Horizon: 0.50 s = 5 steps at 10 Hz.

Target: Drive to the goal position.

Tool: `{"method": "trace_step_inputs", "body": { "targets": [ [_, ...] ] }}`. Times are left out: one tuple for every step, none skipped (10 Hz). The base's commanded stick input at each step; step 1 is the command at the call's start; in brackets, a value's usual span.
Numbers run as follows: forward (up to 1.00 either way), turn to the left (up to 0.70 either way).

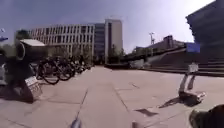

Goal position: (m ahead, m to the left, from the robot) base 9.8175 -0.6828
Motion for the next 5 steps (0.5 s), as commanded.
{"method": "trace_step_inputs", "body": {
  "targets": [
    [1.0,0.0],
    [1.0,-0.34],
    [1.0,-0.4],
    [1.0,-0.4],
    [1.0,-0.22]
  ]
}}
